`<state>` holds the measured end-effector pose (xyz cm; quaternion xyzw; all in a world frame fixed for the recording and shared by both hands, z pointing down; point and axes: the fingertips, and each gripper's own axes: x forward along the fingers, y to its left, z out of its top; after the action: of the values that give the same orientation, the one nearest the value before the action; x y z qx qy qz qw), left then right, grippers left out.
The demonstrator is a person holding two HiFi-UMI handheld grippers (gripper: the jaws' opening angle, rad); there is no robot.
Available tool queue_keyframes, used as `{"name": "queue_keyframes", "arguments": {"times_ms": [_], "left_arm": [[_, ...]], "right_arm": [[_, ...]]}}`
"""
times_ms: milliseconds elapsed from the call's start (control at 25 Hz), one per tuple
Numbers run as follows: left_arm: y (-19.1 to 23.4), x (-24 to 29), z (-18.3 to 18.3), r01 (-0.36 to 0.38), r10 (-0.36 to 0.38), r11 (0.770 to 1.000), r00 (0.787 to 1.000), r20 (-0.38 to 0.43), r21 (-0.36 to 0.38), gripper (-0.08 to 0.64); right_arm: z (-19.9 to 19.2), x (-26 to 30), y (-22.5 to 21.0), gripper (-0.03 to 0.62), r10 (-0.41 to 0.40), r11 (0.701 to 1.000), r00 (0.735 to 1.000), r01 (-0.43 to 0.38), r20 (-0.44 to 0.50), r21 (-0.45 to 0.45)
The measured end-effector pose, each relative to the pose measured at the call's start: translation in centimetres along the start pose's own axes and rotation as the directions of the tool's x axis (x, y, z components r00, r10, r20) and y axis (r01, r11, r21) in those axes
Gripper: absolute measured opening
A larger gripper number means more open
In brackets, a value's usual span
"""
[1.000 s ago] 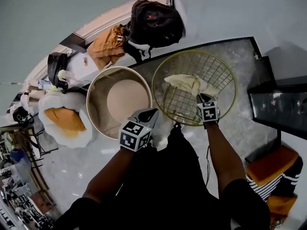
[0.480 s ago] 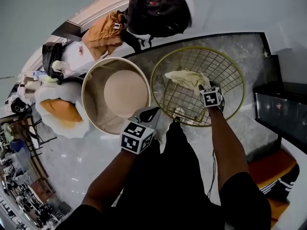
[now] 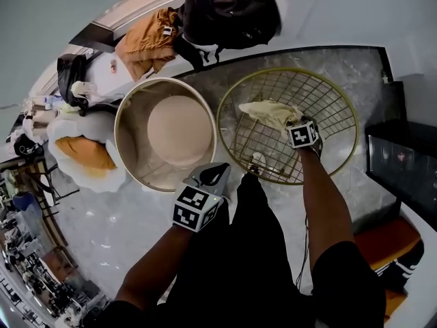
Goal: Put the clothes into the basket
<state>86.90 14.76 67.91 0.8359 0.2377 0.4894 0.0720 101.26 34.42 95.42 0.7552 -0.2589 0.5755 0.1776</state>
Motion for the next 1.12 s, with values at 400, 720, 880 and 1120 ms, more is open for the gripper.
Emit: {"name": "queue_keyframes", "arguments": {"times_ms": [400, 720, 880, 1120], "left_arm": [[0.6, -0.2, 0.2, 0.007, -0.007, 1.0, 1.0, 0.005, -0.007, 0.0], [-0.5, -1.1, 0.9, 0.04, -0.042, 0.998, 0.998, 0.043, 0.04, 0.0], [-1.6, -2.5, 1.1, 0.067, -0.072, 0.995, 0.995, 0.064, 0.079, 0.0], [-2.9, -6.1, 0.7, 0.091, -0.106, 0.986, 0.989, 0.103, 0.138, 0.0]], "right_arm": [[-0.1, -0.4, 1.1, 0.081, 0.013, 1.0, 1.0, -0.013, 0.018, 0.021], [-1.2, -3.6, 2.1, 0.049, 0.044, 0.995, 0.996, -0.051, 0.084, 0.082], [-1.3, -7.1, 3.2, 0.044, 0.027, 0.99, 0.99, -0.044, 0.135, 0.131], [-1.0, -12.8, 5.3, 0.041, 0.007, 0.97, 0.966, -0.07, 0.259, 0.233]]}}
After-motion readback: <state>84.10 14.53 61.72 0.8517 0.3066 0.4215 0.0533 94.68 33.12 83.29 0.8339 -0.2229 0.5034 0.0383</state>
